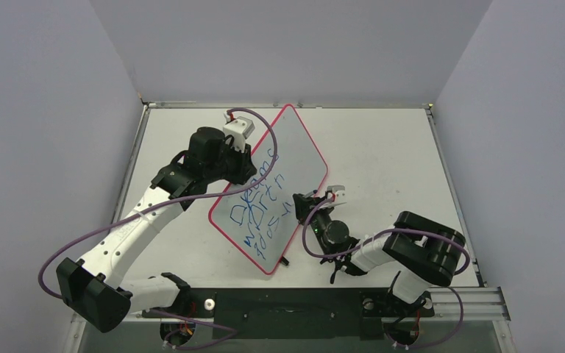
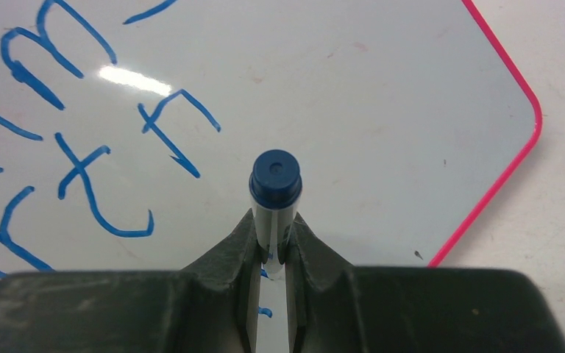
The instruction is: Write a sentence on the whiteboard
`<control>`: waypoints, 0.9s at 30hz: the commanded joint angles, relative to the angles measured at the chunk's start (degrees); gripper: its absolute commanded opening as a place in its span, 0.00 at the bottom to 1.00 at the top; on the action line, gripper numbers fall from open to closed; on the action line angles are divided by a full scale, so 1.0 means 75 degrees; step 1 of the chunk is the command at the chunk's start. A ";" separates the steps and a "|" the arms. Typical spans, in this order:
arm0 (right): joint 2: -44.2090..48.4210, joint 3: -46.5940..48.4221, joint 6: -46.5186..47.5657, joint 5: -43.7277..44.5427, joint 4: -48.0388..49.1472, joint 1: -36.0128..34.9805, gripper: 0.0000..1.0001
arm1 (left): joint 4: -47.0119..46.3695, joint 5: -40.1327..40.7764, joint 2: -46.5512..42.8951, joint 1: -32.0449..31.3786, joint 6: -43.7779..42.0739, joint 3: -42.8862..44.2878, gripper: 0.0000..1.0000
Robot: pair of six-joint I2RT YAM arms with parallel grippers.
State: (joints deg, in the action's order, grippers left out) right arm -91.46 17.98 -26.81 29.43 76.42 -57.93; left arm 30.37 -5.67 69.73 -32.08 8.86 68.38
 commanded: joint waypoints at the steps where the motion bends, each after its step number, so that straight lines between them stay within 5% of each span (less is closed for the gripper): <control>1: -0.0302 -0.0092 -0.0414 -0.0093 0.0127 0.0018 0.00 | -0.0745 0.0506 -0.0260 0.0011 -0.0748 0.0079 0.00; 15: 0.1462 0.0216 0.0241 -0.0047 -0.0959 -0.0354 0.00 | -0.0744 0.0521 -0.0255 0.0014 -0.0748 0.0074 0.00; 27: 0.0852 0.1104 0.0210 -0.0358 -0.0808 -0.0347 0.00 | -0.0730 0.0505 -0.0244 0.0025 -0.0748 0.0076 0.00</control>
State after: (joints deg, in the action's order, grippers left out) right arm -83.40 23.44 -25.12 28.10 68.86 -60.16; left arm 30.35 -5.63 69.58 -32.14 8.84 68.38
